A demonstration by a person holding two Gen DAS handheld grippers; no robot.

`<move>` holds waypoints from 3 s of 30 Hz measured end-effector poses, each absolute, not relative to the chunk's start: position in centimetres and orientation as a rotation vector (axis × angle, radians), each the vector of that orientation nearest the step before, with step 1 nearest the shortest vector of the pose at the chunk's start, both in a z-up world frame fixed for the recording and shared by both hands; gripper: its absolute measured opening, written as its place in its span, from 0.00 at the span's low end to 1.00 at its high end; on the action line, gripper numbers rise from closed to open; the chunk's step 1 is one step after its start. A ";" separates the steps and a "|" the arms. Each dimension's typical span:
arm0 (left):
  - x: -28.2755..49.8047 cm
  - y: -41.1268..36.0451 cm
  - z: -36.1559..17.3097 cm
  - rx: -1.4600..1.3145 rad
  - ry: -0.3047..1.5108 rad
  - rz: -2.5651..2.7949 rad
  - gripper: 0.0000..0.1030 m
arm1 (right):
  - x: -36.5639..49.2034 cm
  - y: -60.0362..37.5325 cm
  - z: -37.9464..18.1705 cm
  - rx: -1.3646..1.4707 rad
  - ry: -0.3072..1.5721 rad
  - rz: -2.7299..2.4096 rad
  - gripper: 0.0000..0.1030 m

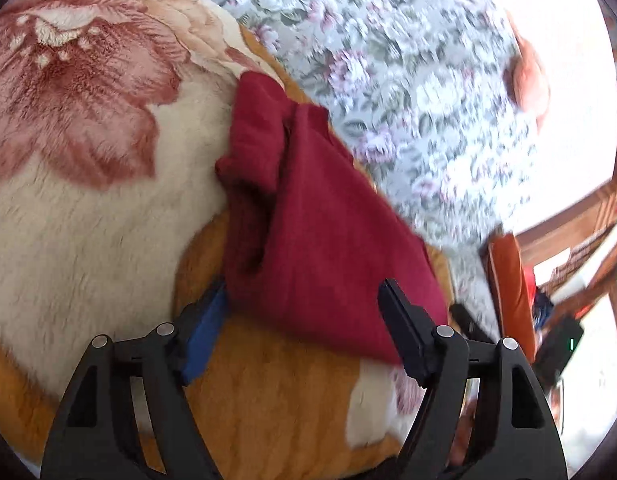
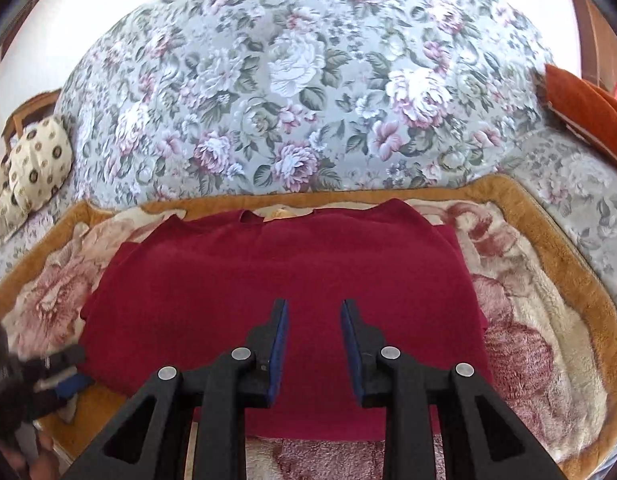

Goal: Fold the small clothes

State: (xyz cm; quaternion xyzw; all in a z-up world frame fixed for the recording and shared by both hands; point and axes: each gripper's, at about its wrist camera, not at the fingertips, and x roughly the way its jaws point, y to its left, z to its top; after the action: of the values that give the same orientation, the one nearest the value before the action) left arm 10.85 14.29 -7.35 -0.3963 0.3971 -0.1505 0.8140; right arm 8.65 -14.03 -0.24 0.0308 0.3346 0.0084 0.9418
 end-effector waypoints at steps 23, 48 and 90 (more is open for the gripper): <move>11.8 14.4 -8.1 -0.961 0.833 -0.228 0.28 | 9.0 -12.6 -0.8 0.000 0.712 0.035 0.25; 9.8 2.0 -0.8 -0.111 0.636 -0.167 0.11 | 25.0 -9.5 4.1 0.566 1.072 0.749 0.48; 7.6 -13.1 2.9 -0.004 0.614 -0.588 0.11 | 27.8 -25.9 4.3 0.258 1.143 0.459 0.16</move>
State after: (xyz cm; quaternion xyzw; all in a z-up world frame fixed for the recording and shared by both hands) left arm 7.56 -13.08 2.86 -0.0021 0.2978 -0.2852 0.9110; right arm 27.83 -25.88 4.26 0.1206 0.5346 0.2148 0.8084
